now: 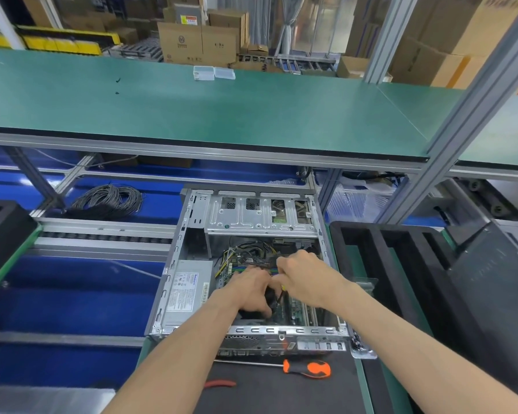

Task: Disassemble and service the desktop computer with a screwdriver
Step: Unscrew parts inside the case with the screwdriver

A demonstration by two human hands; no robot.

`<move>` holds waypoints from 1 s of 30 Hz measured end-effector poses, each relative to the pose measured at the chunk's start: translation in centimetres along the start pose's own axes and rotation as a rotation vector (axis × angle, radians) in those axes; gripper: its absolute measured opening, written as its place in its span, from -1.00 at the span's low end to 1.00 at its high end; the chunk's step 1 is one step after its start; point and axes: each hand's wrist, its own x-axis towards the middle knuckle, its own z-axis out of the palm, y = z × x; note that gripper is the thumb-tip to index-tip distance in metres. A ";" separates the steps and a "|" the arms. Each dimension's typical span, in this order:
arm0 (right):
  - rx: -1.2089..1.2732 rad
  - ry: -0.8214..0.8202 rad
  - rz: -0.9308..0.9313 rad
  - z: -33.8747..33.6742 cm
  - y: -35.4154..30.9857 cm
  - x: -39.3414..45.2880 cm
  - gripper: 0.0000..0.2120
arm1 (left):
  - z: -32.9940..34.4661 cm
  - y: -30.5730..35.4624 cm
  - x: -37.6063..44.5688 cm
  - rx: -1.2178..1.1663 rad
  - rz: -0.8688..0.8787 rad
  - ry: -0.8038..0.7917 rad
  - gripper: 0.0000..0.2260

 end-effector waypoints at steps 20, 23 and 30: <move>0.082 0.008 -0.119 0.5 -0.7 0.0 -0.91 | 0.0 0.0 -0.3 -0.036 0.034 0.042 -0.61; 0.027 -0.001 -0.220 0.8 -0.4 -0.1 -0.87 | -0.2 0.2 -0.5 -0.002 0.034 0.022 -0.61; 0.127 -0.021 -0.180 -0.1 0.6 -0.3 -0.81 | -0.5 0.4 -0.7 -0.037 0.008 0.021 -0.62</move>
